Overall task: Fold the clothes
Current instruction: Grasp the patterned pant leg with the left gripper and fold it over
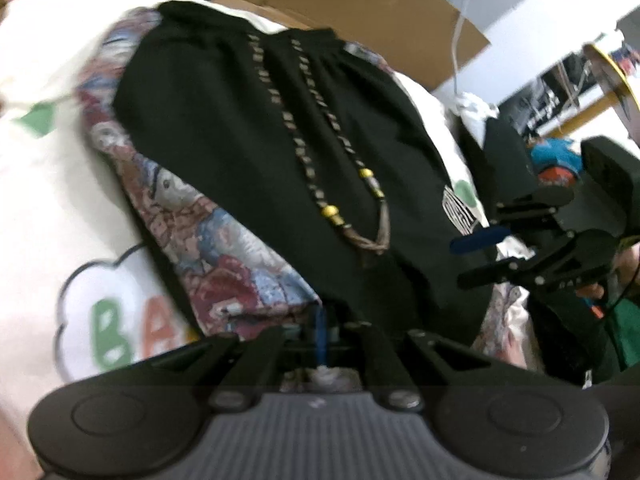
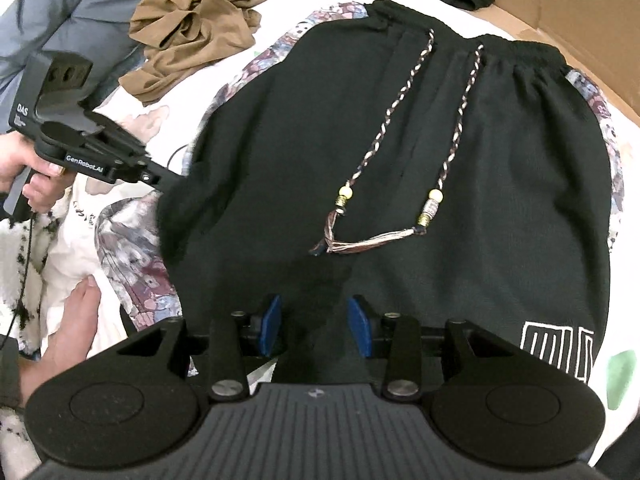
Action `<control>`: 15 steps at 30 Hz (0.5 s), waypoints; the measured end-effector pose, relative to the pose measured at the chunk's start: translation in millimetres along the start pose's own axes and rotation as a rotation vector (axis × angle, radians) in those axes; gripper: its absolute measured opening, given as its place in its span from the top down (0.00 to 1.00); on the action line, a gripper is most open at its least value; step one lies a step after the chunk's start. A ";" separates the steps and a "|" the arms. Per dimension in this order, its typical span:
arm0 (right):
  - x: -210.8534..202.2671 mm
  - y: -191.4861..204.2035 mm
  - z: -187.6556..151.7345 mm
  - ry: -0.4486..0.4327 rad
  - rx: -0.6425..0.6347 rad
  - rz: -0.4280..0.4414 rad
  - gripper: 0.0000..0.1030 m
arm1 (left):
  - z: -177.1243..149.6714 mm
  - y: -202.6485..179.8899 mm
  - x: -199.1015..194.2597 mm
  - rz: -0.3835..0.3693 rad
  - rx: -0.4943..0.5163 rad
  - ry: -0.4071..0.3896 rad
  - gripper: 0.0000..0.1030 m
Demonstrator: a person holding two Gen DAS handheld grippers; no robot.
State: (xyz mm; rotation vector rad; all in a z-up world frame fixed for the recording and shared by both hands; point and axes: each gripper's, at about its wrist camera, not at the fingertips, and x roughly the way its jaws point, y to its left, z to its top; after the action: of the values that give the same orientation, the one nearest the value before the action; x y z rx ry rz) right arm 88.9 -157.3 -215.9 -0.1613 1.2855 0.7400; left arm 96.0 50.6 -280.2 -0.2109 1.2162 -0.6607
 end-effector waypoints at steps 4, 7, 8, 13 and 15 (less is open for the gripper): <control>-0.9 0.5 0.8 -0.009 0.002 0.006 0.59 | 10.9 -12.0 23.4 0.015 0.030 0.050 0.93; -0.6 1.8 0.9 -0.014 0.000 0.018 0.59 | 13.0 -11.6 23.9 0.019 0.026 0.053 0.92; 0.1 2.5 0.9 -0.015 -0.002 0.024 0.59 | 9.7 -8.6 17.5 0.019 0.026 0.049 0.91; 4.4 6.1 0.4 -0.010 -0.022 0.035 0.59 | -0.9 -11.3 -14.0 0.043 0.176 0.030 0.82; 5.0 6.5 0.0 -0.005 -0.028 0.035 0.59 | -10.3 -9.0 -26.1 0.038 0.190 0.036 0.82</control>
State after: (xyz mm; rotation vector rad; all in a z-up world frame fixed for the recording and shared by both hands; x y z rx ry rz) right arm 85.5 -150.4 -218.5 -0.1604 1.2763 0.7882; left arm 78.4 60.4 -258.7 -0.0175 1.1806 -0.7451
